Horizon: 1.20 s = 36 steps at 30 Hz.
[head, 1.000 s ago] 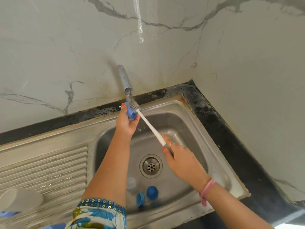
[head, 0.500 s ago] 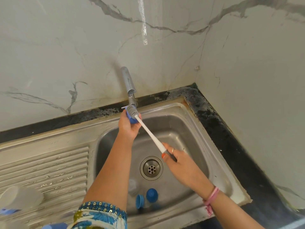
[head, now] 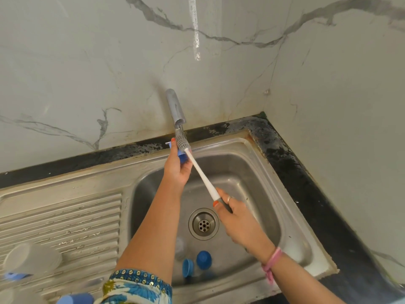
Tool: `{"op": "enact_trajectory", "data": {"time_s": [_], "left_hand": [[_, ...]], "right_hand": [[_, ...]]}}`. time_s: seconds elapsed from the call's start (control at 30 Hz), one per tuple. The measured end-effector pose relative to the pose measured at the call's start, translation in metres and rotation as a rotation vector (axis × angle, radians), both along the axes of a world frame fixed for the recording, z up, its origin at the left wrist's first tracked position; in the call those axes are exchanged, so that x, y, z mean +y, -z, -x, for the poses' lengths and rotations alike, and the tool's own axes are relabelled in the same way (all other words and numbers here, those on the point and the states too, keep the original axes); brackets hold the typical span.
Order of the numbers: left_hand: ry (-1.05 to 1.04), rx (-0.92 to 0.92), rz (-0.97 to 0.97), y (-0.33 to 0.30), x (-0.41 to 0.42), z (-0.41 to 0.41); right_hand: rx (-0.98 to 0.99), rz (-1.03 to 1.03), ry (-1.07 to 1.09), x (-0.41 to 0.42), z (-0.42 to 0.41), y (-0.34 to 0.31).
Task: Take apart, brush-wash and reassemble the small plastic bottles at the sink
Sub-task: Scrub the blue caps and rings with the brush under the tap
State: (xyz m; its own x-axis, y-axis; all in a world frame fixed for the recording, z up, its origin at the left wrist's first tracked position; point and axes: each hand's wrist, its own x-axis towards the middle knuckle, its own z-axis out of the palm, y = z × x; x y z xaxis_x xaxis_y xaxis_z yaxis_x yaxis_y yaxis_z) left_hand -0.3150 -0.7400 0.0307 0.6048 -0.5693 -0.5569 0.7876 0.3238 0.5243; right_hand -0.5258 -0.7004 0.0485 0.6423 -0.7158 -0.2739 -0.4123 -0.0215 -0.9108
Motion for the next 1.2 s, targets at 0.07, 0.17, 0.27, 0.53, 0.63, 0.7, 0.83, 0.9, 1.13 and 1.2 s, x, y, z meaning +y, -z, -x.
{"op": "enact_trajectory", "data": {"time_s": [0.07, 0.17, 0.27, 0.53, 0.63, 0.7, 0.83, 0.9, 1.13, 1.2], "left_hand": [[0.075, -0.052, -0.036, 0.002, -0.001, 0.008], [0.106, -0.082, -0.030, 0.005, 0.000, 0.011], [0.050, -0.028, 0.036, 0.003, 0.003, -0.004], [0.064, -0.101, -0.087, -0.002, -0.001, 0.004], [0.071, -0.117, -0.034, 0.002, 0.006, -0.002], [0.003, -0.089, 0.022, 0.002, 0.012, -0.008], [-0.051, -0.019, 0.074, 0.000, 0.017, -0.015], [0.022, -0.002, 0.075, 0.001, 0.015, -0.011], [0.107, 0.007, 0.075, -0.003, 0.007, 0.001], [0.084, -0.013, 0.074, -0.004, 0.009, -0.002]], "right_hand": [[-0.017, -0.020, 0.028, -0.015, -0.013, -0.004], [-0.031, -0.021, 0.018, -0.030, -0.021, -0.009], [0.042, 0.026, -0.048, -0.020, -0.002, -0.006], [-0.055, -0.189, 0.000, -0.027, -0.004, -0.023], [-0.084, -0.220, -0.017, -0.031, -0.006, -0.026], [-0.063, -0.211, -0.022, -0.022, 0.003, -0.024], [-0.043, -0.253, 0.003, -0.002, 0.022, -0.015], [-0.025, -0.218, 0.028, -0.010, 0.015, -0.012], [-0.042, -0.068, 0.012, -0.024, 0.002, -0.006], [-0.037, -0.067, 0.005, -0.011, 0.015, 0.004]]}}
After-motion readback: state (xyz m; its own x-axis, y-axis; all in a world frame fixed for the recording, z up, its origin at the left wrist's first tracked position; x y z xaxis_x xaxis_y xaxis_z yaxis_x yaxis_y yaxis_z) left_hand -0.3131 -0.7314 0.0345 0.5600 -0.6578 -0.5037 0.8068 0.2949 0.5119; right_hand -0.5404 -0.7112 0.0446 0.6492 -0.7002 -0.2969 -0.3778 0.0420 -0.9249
